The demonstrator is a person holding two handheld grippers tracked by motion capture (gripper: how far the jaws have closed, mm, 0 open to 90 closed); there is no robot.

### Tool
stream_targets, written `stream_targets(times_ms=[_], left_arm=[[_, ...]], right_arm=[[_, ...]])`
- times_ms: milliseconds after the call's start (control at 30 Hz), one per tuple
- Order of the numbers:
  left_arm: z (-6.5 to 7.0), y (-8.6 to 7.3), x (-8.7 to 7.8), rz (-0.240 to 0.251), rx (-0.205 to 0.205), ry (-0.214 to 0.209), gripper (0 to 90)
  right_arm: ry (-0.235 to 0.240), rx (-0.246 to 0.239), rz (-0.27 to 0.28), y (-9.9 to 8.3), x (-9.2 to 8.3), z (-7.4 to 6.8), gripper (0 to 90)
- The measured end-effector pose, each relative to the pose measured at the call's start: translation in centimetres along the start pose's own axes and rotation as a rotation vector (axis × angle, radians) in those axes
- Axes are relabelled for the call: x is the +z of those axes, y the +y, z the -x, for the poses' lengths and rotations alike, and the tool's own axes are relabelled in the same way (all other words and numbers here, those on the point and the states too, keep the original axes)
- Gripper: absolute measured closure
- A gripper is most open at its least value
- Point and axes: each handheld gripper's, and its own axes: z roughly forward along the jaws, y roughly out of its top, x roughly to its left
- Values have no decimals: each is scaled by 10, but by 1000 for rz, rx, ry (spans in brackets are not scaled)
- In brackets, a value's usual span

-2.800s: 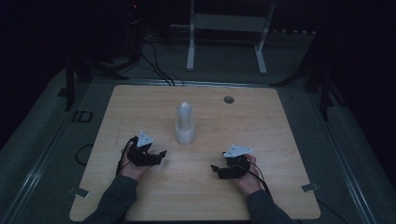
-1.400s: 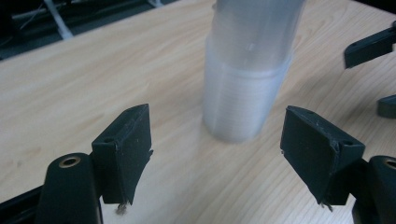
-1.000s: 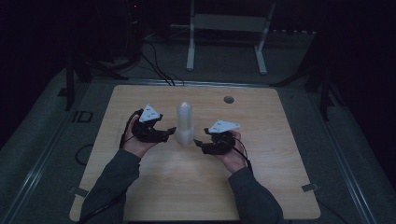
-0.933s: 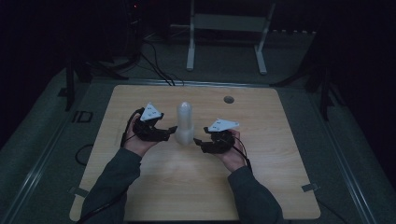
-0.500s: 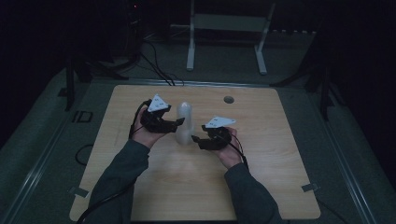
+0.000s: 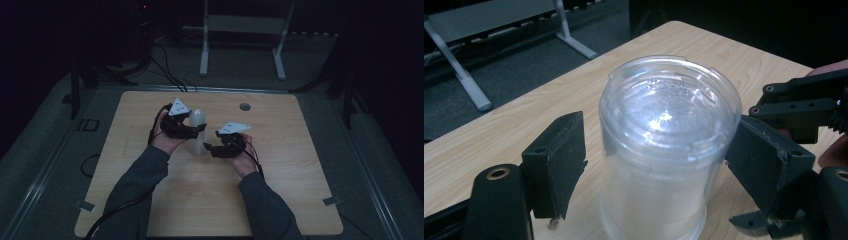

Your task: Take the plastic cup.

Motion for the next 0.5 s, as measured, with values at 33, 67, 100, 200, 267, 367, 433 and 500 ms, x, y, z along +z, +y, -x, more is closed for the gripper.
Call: stream_targets(times_ms=[33,67,100,200,267,367,433,500], left_arm=[[0,0,1,1,0,1,246],[0,0,2,4,-4,2,246],[0,0,2,8,-7,1,246],[-1,0,1,22,-18,-7,262],[0,1,1,23,-17,-11,285],[0,1,0,26,-14,-9,308],[0,2,-1,33,-16,-16,323],[0,2,-2,35,-14,-23,341]], right_arm=[[2,0,1,0,0,0,317],[3,-2,1,0,1,0,317],[1,-4,1,0,2,0,314],[4,-12,0,1,4,0,309],[5,-15,-1,2,6,1,302],[11,-12,-5,3,9,1,289],[14,-8,-11,4,12,0,286],[15,-5,-15,5,15,0,283]])
